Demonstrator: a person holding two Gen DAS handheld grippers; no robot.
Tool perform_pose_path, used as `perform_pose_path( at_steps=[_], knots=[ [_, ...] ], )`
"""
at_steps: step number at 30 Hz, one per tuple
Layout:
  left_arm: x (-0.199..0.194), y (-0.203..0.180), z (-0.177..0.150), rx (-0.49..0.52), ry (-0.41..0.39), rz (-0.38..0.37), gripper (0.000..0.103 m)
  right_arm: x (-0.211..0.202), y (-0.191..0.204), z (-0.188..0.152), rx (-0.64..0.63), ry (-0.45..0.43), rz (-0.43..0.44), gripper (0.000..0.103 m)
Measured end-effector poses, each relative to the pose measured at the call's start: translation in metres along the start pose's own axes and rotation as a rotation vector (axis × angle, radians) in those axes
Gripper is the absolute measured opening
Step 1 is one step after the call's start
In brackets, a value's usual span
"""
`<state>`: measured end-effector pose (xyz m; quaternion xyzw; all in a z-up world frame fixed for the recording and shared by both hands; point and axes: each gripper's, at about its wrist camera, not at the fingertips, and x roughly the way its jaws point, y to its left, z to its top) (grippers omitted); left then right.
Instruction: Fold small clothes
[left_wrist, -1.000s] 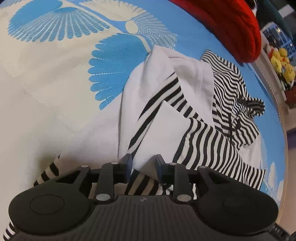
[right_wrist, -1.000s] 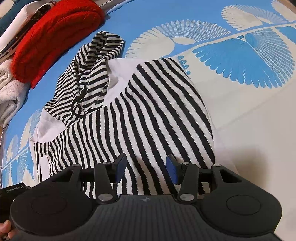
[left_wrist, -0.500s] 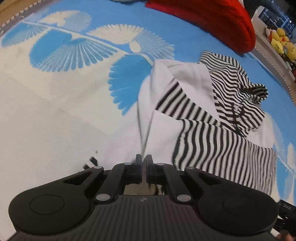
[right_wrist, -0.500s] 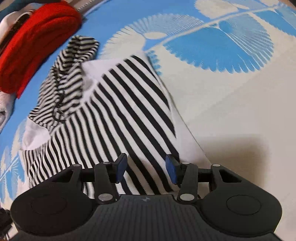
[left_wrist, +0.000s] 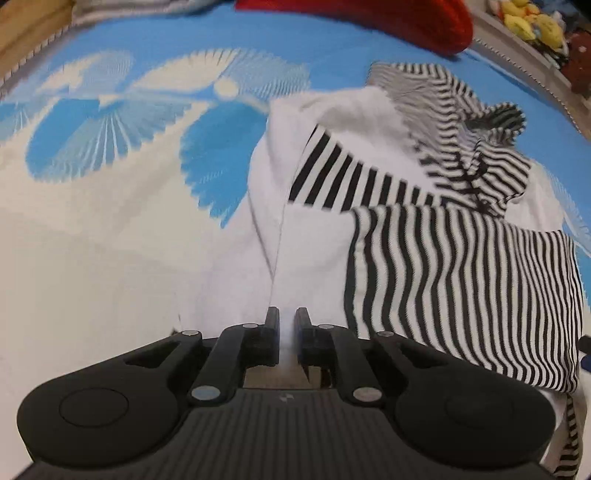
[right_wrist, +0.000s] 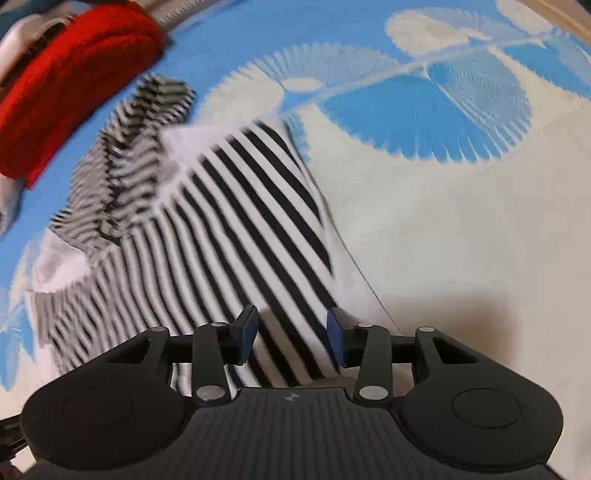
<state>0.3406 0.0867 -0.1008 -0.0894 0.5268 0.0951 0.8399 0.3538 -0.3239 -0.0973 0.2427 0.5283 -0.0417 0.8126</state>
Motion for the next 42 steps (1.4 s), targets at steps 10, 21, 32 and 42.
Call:
perform_pose_path(
  at_steps=[10,21,32,42],
  knots=[
    [-0.001,-0.003,-0.003,0.007,0.022,-0.004,0.01,0.013,-0.01,-0.012,0.059,0.108,0.056,0.048],
    [0.015,0.001,-0.011,0.011,0.107,-0.001,0.018,-0.011,-0.012,-0.008,-0.005,0.044,0.024,0.05],
    [-0.058,-0.02,0.007,0.029,-0.191,-0.008,0.06,-0.045,-0.001,-0.012,-0.235,-0.099,-0.083,0.054],
    [-0.074,-0.058,0.002,0.093,-0.347,-0.018,0.07,-0.065,-0.018,-0.004,-0.294,-0.159,-0.113,0.054]
  ],
)
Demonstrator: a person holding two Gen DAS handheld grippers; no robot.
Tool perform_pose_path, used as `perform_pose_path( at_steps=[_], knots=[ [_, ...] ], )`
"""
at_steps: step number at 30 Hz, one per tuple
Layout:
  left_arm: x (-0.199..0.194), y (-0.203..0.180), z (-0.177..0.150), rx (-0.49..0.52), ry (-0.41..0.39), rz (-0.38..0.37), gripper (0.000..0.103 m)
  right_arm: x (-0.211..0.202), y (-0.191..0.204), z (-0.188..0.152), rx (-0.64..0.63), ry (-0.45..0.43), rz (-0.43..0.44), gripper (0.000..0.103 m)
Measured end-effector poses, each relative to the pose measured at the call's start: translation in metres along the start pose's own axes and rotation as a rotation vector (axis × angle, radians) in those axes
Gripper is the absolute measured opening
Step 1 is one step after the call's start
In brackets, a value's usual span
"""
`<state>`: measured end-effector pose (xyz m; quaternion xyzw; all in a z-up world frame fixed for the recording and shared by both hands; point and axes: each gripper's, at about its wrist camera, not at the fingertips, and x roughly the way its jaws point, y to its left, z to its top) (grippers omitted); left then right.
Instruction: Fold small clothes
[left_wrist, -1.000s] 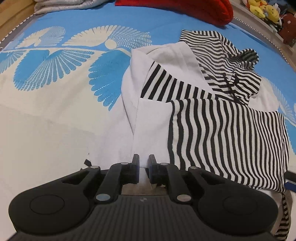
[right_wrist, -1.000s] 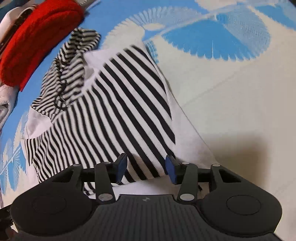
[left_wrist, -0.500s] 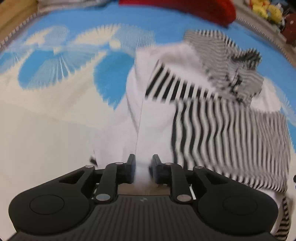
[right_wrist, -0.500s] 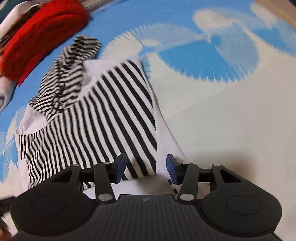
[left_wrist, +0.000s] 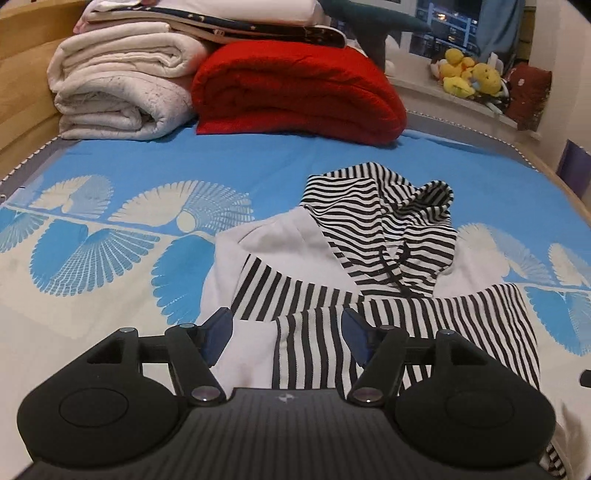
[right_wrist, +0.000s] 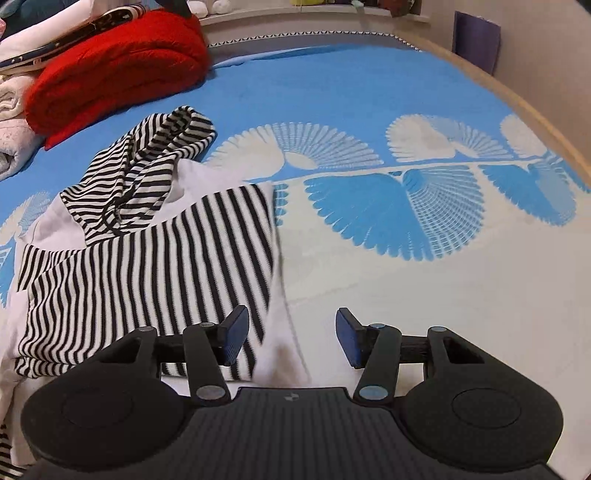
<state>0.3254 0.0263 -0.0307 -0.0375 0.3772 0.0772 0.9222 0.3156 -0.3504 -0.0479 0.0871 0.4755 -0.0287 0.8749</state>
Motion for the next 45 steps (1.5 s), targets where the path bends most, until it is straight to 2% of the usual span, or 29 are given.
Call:
perform_pose_path(
  at_steps=[3,6,8,10,13,16,17,19,21,25,30,32,33,34,35,37,39,41,42,43,45],
  knots=[
    [0.004,-0.001,0.003,-0.001,-0.002,0.001,0.07,0.0,-0.008,0.002,0.012,0.001,0.003,0.054],
    [0.0,0.0,0.01,0.025,-0.052,0.017,0.067,-0.001,-0.014,0.006,-0.002,-0.019,-0.012,0.054],
    [-0.004,0.001,0.018,0.046,-0.087,0.039,0.059,0.0,-0.016,0.01,-0.021,-0.033,-0.027,0.054],
    [-0.004,0.001,0.027,0.053,-0.096,0.051,0.038,0.0,-0.018,0.016,-0.035,-0.046,-0.034,0.054],
    [0.009,-0.001,0.048,0.037,-0.068,0.042,0.014,0.001,-0.02,0.025,-0.058,-0.063,-0.043,0.054],
    [0.035,-0.011,0.077,0.034,-0.059,0.017,0.01,0.003,-0.02,0.033,-0.079,-0.081,-0.049,0.053],
    [0.05,-0.015,0.091,0.028,-0.058,0.006,0.01,0.004,-0.02,0.035,-0.083,-0.083,-0.046,0.052],
    [0.081,-0.021,0.114,0.009,-0.042,-0.003,0.01,0.007,-0.021,0.039,-0.078,-0.081,-0.028,0.042],
    [0.122,-0.028,0.14,-0.017,-0.009,-0.044,0.01,0.011,-0.021,0.042,-0.069,-0.077,-0.006,0.025],
    [0.207,-0.037,0.18,-0.057,0.06,-0.11,0.01,0.021,-0.017,0.045,-0.068,-0.063,0.009,0.024],
    [0.3,-0.048,0.212,-0.041,0.088,-0.1,0.015,0.037,-0.014,0.045,-0.072,-0.022,0.001,0.025],
    [0.332,-0.049,0.222,-0.037,0.091,-0.051,0.031,0.043,-0.012,0.046,-0.07,-0.011,-0.005,0.025],
    [0.347,-0.048,0.225,-0.036,0.096,-0.035,0.05,0.046,-0.011,0.046,-0.069,-0.006,-0.006,0.025],
    [0.359,-0.047,0.227,-0.04,0.101,-0.02,0.055,0.049,-0.01,0.046,-0.069,-0.001,-0.008,0.025],
    [0.37,-0.047,0.227,-0.043,0.112,-0.02,0.055,0.051,-0.009,0.045,-0.071,0.005,-0.009,0.025],
    [0.393,-0.047,0.227,-0.033,0.169,-0.067,0.055,0.055,-0.007,0.044,-0.083,0.013,-0.008,0.025],
    [0.401,-0.053,0.225,0.042,0.175,-0.088,0.054,0.056,-0.007,0.044,-0.091,0.017,-0.012,0.025],
    [0.402,-0.062,0.223,0.134,0.154,-0.115,0.039,0.057,-0.008,0.044,-0.09,0.017,-0.021,0.025],
    [0.401,-0.062,0.224,0.149,0.153,-0.144,0.011,0.058,-0.009,0.044,-0.086,0.017,-0.025,0.025],
    [0.401,-0.061,0.225,0.144,0.163,-0.17,0.004,0.058,-0.009,0.044,-0.08,0.016,-0.03,0.025],
    [0.388,-0.058,0.231,0.129,0.142,-0.194,0.004,0.058,-0.01,0.044,-0.072,0.016,-0.028,0.025]
  ],
)
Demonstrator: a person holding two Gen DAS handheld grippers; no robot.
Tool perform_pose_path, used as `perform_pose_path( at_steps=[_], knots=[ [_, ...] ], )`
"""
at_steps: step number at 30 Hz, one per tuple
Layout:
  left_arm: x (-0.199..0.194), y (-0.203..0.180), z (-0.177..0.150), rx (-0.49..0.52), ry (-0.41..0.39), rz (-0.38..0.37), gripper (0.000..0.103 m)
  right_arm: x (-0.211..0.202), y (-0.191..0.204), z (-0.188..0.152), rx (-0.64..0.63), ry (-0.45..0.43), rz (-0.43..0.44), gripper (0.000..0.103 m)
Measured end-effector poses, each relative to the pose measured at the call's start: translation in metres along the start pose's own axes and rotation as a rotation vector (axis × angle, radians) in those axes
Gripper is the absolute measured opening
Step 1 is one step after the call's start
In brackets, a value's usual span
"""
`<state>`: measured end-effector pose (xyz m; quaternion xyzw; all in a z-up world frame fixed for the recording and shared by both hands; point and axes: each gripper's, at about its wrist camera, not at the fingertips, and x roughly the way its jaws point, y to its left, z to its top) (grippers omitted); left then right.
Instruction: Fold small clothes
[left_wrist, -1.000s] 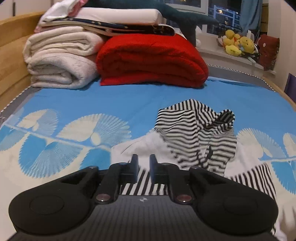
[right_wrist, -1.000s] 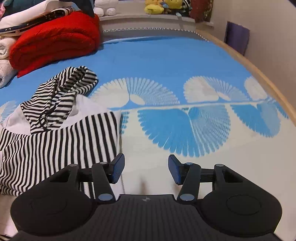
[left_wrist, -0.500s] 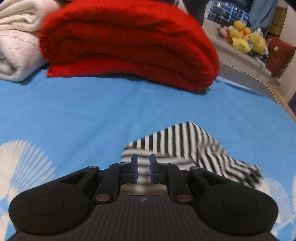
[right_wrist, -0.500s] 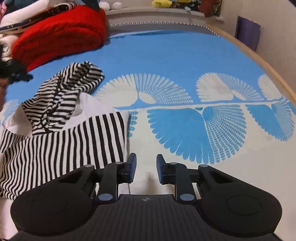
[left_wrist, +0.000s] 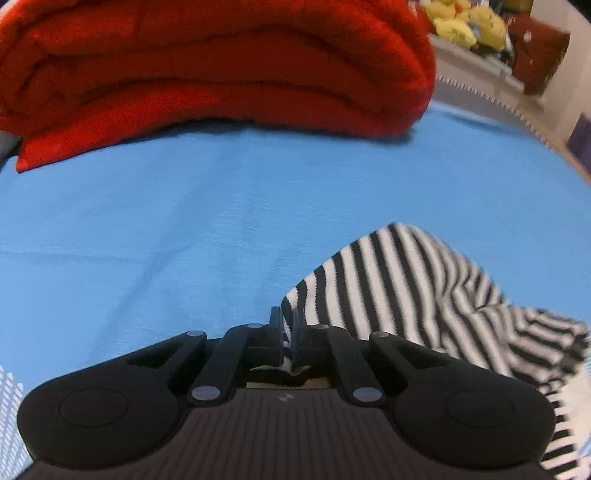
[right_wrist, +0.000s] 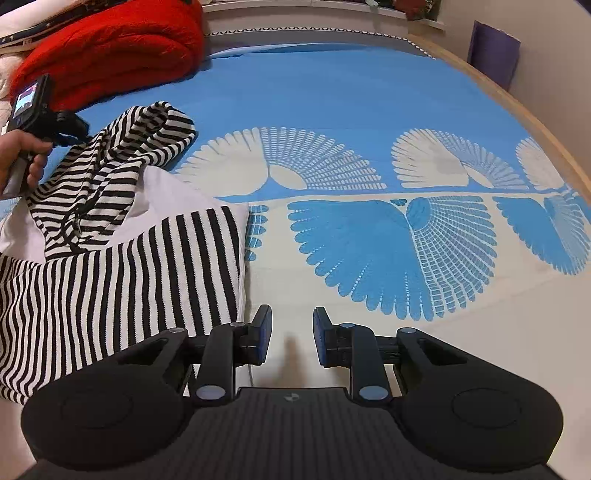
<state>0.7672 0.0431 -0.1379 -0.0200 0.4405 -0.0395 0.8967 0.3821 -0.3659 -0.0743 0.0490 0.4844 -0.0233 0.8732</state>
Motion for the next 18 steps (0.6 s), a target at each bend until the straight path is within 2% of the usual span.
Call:
perform_pose_path(
  at_steps=[3,5,7,10,12,14,16,17,18],
  knots=[
    [-0.042,-0.009,-0.001,0.076,-0.084,-0.042,0.003,-0.004,0.002,0.002,0.0,-0.007,0.013,0.025],
    [-0.085,-0.021,-0.011,0.15,-0.15,-0.099,0.003,-0.01,0.002,0.004,0.007,-0.022,0.021,0.025],
    [-0.134,-0.028,-0.034,0.214,-0.206,-0.189,0.003,-0.016,0.0,0.007,0.027,-0.039,0.026,0.025],
    [-0.218,-0.04,-0.102,0.297,-0.258,-0.347,0.003,-0.026,-0.004,0.011,0.071,-0.065,0.037,0.025],
    [-0.266,-0.043,-0.159,0.325,-0.231,-0.452,0.003,-0.033,-0.006,0.013,0.101,-0.083,0.047,0.025],
    [-0.307,-0.042,-0.221,0.373,-0.139,-0.538,0.003,-0.041,-0.007,0.013,0.13,-0.106,0.059,0.025],
    [-0.332,-0.046,-0.267,0.445,-0.003,-0.551,0.004,-0.049,-0.008,0.014,0.155,-0.129,0.071,0.025],
    [-0.345,-0.042,-0.287,0.476,0.052,-0.518,0.005,-0.053,-0.008,0.014,0.166,-0.14,0.077,0.025],
    [-0.354,-0.038,-0.295,0.461,0.066,-0.485,0.005,-0.057,-0.008,0.015,0.179,-0.15,0.086,0.025]
  ],
)
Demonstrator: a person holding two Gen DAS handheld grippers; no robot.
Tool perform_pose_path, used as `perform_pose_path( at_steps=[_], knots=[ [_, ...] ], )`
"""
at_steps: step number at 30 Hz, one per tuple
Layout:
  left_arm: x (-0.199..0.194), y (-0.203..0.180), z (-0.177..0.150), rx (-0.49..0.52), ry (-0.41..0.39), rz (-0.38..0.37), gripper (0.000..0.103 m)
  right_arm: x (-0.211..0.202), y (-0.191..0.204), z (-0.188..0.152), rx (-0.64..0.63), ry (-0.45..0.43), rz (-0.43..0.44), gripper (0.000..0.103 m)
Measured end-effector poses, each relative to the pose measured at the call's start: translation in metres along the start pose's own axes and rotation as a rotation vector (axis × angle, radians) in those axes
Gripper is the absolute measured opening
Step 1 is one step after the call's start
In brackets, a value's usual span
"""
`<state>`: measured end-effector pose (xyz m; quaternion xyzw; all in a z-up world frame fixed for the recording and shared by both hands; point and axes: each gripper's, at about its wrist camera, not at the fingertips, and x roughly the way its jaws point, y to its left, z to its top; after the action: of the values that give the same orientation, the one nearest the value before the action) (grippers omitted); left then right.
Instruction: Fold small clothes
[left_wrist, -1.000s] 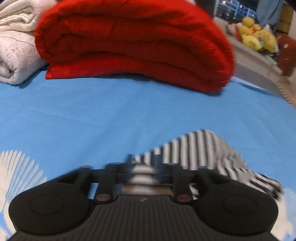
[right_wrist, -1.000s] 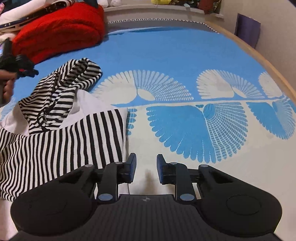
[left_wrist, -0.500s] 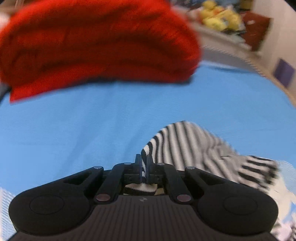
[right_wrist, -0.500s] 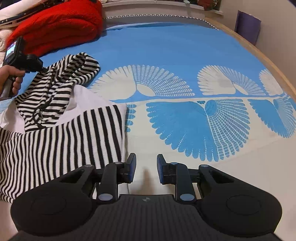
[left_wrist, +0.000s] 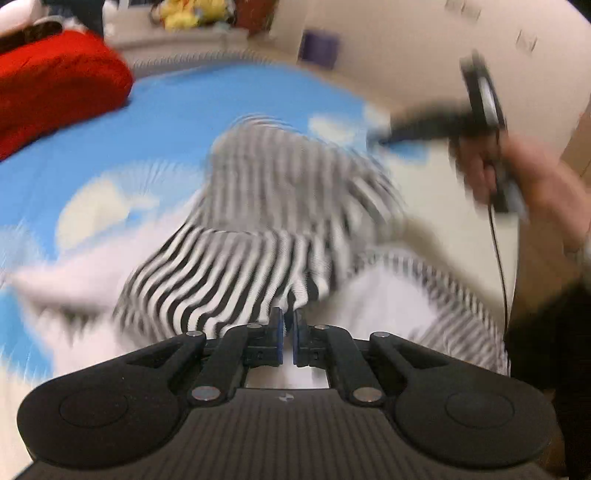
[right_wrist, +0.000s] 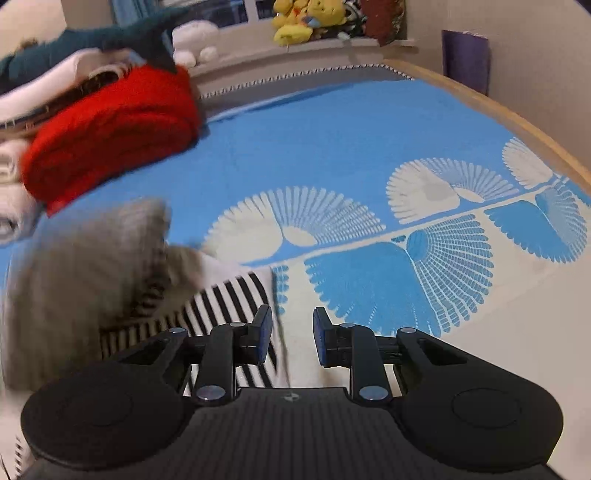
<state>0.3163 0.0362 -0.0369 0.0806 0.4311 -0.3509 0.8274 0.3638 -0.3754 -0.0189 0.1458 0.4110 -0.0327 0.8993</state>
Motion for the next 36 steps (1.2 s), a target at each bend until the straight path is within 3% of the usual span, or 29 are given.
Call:
perform_pose_path(
  at_steps=[1,4,5,6,7,9,12,13,15,18,23,24,25,27,31,36],
  knots=[
    [-0.011,0.002,-0.006,-0.074,-0.01,0.038,0.005,-0.003,0.001,0.001,0.014,-0.01,0.012,0.025],
    [-0.034,0.031,-0.011,-0.447,-0.057,0.17,0.006,-0.01,0.003,0.002,0.055,-0.026,0.063,0.025],
    [-0.037,0.039,-0.013,-0.528,-0.084,0.204,0.009,-0.009,0.005,0.001,0.068,-0.018,0.09,0.025],
    [-0.038,0.045,-0.015,-0.592,-0.113,0.213,0.017,-0.006,0.006,0.0,0.079,-0.003,0.113,0.025],
    [-0.031,0.05,-0.018,-0.653,-0.125,0.211,0.032,-0.002,0.007,-0.002,0.095,0.023,0.139,0.025],
    [-0.01,0.062,-0.024,-0.749,-0.098,0.21,0.047,0.011,0.007,-0.007,0.14,0.103,0.197,0.025],
    [0.032,0.083,-0.022,-0.868,0.051,0.256,0.047,0.034,0.01,-0.022,0.162,0.231,0.228,0.026],
    [0.04,0.086,-0.023,-0.882,0.065,0.246,0.05,0.04,0.013,-0.028,0.148,0.262,0.213,0.028],
    [0.056,0.095,-0.028,-0.924,0.114,0.196,0.05,0.05,0.019,-0.038,0.107,0.304,0.187,0.041],
    [0.063,0.096,-0.036,-0.968,0.117,0.177,0.05,0.063,0.028,-0.045,0.062,0.339,0.177,0.043],
    [0.07,0.089,-0.041,-0.956,0.121,0.22,0.046,0.079,0.04,-0.054,-0.005,0.383,0.163,0.043],
    [0.07,0.089,-0.043,-0.968,0.117,0.238,0.037,0.08,0.043,-0.056,-0.011,0.388,0.165,0.038],
    [0.068,0.089,-0.045,-0.977,0.112,0.255,0.019,0.081,0.044,-0.057,-0.014,0.386,0.167,0.032],
    [0.064,0.093,-0.044,-0.988,0.09,0.263,0.001,0.079,0.05,-0.057,-0.025,0.374,0.188,0.01],
    [0.032,0.098,-0.032,-0.944,-0.055,0.276,0.0,0.069,0.053,-0.048,0.025,0.341,0.302,0.005],
    [-0.01,0.107,-0.025,-0.915,-0.226,0.373,0.0,0.048,0.023,-0.029,0.372,0.214,0.648,0.004]
  ],
)
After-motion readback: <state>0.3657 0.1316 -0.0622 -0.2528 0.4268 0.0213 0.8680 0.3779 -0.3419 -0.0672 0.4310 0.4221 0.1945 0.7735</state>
